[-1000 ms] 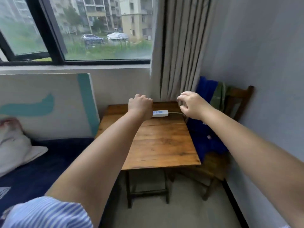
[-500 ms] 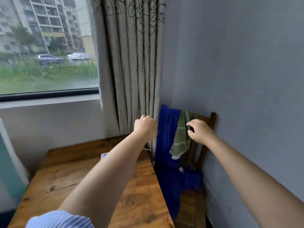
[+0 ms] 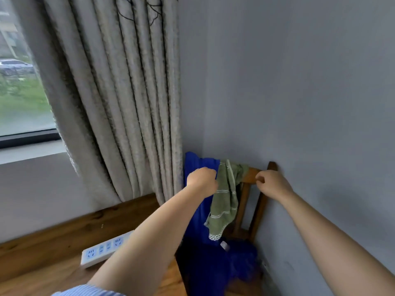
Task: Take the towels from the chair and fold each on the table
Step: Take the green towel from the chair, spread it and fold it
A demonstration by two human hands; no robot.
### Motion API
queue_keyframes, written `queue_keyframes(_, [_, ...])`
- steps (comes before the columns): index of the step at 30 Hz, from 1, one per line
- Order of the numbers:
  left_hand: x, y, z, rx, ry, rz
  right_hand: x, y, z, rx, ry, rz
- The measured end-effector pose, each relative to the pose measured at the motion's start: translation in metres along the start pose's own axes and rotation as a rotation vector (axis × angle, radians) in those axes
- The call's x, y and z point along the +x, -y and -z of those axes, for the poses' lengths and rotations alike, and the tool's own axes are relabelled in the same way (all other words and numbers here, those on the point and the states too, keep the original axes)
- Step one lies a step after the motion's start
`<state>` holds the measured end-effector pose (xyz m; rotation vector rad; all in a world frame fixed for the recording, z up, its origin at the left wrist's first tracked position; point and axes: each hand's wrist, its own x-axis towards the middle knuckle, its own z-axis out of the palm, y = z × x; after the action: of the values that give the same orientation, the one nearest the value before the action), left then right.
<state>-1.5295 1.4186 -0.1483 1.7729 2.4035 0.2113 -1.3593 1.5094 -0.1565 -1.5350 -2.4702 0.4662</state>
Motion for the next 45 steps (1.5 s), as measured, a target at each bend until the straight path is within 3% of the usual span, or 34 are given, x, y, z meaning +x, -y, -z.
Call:
queue_keyframes(9, [0.111,-0.023,-0.051,-0.122,0.012,0.199,0.125,-0.043,-0.036,0.182,0.102,0.073])
queue_keyframes(12, [0.143,-0.029,-0.062,-0.172,-0.012,0.267,0.148,-0.049,-0.055,0.106,0.089,0.089])
queue_keyframes(17, [0.175,-0.034,-0.078,-0.155,-0.053,0.349,0.164,-0.056,-0.074,0.133,0.015,0.079])
queue_keyframes(22, [0.186,-0.041,-0.086,-0.041,-0.087,0.328,0.163,-0.059,-0.08,0.166,-0.036,0.069])
queue_keyframes(25, [0.186,-0.041,-0.084,-0.104,-0.09,0.325,0.162,-0.061,-0.08,0.28,-0.05,0.048])
queue_keyframes(31, [0.17,-0.051,-0.058,-0.478,-0.232,0.252,0.157,-0.061,-0.052,0.502,-0.224,0.136])
queue_keyframes(37, [0.118,-0.043,-0.007,-0.943,-0.501,0.414,0.138,-0.024,0.005,0.517,-0.386,0.267])
queue_keyframes(45, [-0.017,0.0,0.054,-0.986,-0.748,0.445,0.039,0.08,0.041,0.496,-0.459,0.564])
